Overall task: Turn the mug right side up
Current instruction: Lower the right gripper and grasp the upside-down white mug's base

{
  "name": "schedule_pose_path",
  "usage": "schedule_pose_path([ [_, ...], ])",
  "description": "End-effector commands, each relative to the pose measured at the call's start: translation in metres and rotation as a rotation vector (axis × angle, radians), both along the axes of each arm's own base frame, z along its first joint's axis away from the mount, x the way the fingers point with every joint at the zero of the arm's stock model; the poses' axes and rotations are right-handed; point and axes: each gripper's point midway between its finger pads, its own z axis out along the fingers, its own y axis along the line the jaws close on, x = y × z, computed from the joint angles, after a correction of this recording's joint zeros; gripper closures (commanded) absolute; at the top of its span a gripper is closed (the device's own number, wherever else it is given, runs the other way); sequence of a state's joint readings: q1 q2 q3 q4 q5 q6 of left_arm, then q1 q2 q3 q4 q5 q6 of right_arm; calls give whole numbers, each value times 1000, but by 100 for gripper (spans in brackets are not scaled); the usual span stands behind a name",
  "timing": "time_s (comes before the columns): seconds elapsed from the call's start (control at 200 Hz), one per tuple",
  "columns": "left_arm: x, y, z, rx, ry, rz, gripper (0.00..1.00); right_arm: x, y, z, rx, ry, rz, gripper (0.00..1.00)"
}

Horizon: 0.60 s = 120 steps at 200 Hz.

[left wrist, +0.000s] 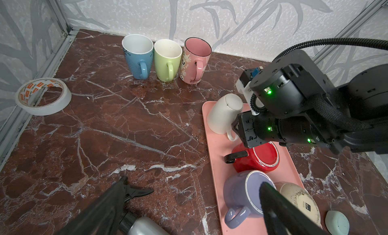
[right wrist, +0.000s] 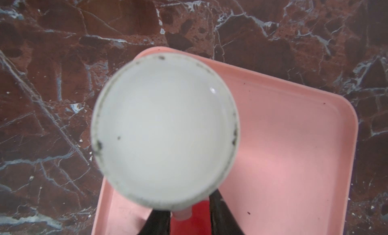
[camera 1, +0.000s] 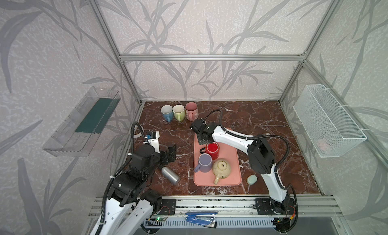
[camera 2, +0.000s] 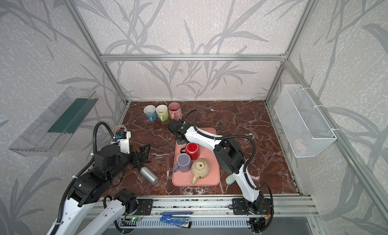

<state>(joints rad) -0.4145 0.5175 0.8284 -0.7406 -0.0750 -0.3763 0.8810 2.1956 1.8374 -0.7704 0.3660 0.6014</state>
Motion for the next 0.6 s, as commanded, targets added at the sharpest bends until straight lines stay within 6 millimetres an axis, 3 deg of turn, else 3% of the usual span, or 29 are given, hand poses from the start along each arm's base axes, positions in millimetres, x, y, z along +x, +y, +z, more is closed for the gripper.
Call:
schedule_pose_path([
  [0.0,-3,-1,-5,14,8,-16,2,8,-6,-2,-30,-1,-7,70],
  [0.595,-2,0,-5,22,6,-14,3,18,2,-11,-78,55,34,76],
])
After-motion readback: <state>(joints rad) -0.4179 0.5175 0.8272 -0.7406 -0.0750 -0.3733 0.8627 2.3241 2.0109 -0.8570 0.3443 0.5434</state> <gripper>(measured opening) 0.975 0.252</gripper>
